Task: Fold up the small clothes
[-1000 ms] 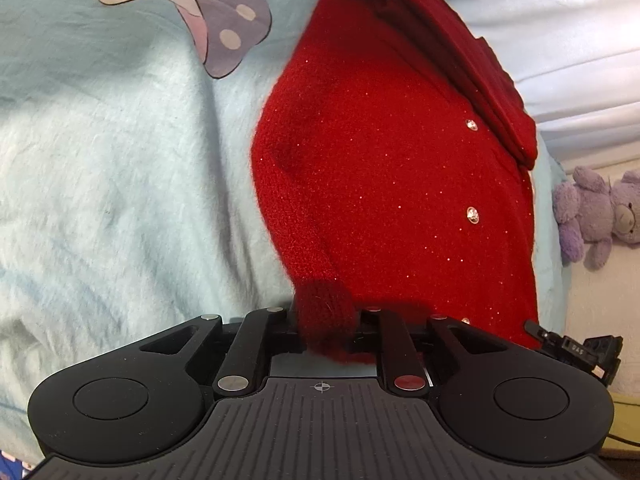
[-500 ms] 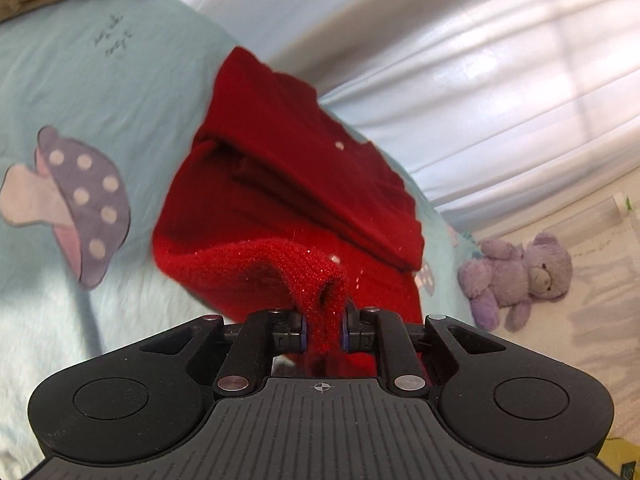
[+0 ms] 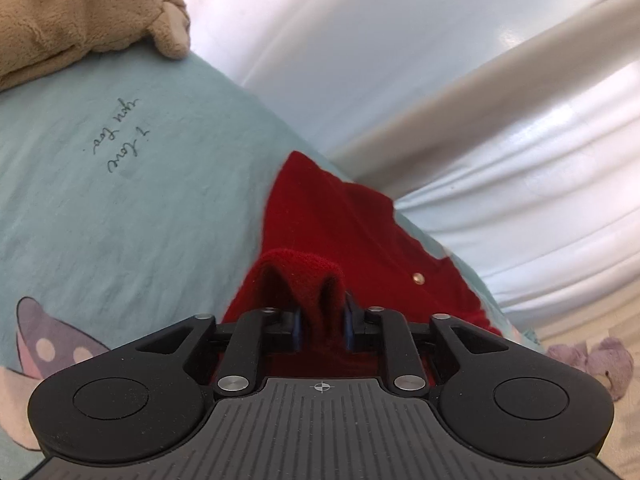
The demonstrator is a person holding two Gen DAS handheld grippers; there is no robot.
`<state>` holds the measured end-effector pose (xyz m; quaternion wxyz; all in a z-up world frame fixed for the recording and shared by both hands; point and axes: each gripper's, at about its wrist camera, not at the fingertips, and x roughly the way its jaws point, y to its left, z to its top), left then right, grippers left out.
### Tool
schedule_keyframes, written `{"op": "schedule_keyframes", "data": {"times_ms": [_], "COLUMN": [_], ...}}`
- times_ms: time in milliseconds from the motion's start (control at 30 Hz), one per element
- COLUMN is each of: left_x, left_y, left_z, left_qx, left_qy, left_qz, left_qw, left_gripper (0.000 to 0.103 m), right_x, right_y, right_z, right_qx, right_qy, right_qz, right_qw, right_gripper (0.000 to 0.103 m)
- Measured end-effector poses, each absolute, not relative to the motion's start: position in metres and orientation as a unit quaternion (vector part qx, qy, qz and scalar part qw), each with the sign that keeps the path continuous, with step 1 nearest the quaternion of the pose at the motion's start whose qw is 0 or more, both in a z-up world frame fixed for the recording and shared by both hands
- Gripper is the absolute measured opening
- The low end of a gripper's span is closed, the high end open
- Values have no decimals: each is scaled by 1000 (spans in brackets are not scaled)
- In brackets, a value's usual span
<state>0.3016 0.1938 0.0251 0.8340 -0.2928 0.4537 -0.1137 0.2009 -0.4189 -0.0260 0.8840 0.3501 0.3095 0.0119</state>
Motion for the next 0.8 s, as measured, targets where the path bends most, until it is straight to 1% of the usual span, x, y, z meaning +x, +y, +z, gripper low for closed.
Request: {"op": "schedule_keyframes", "data": {"times_ms": [33,67,100,133,167,200,233,300,367,433,500,600,667,700,733,800], "left_x": [300,298,294,288,283,279,276,274,280,289,299,316,324,327,330,332], "left_y": [194,194,196,201,206,210,213,218,218,216,212,206,204,203,200,195], "left_z": [19,17,15,13,13,12,10,4,-5,-15,-24,-35,-40,-39,-38,-32], "left_qx": [-283,-273,-267,-263,-257,-247,-239,-236,-247,-264,-272,-286,-305,-311,-308,-281], "left_qy": [456,455,451,446,437,431,427,425,429,432,436,441,441,439,438,436], "left_qz": [-97,-93,-95,-97,-100,-107,-116,-124,-122,-130,-129,-136,-145,-151,-151,-139], "left_qw": [838,842,846,850,856,861,864,865,860,852,848,840,831,829,831,843], "left_gripper": [36,42,53,59,68,73,75,81,83,83,83,83,79,70,65,38], "right_x": [207,209,207,201,196,188,182,178,182,191,203,226,238,244,247,252], "right_y": [-421,-424,-426,-427,-431,-435,-439,-439,-435,-430,-426,-422,-420,-419,-418,-414], "right_z": [-33,-37,-39,-38,-36,-34,-31,-28,-32,-38,-42,-49,-54,-56,-56,-55], "right_qx": [352,355,355,351,346,340,325,272,230,203,195,209,226,233,235,231], "right_qy": [316,320,315,304,293,275,260,264,289,307,309,318,325,326,327,327], "right_qz": [6,6,5,4,2,-1,5,28,40,45,50,70,84,90,94,96], "right_qw": [881,878,880,886,892,899,909,925,928,929,930,922,915,912,910,911], "right_gripper": [24,24,27,37,43,49,50,61,63,63,63,63,63,62,61,34]}}
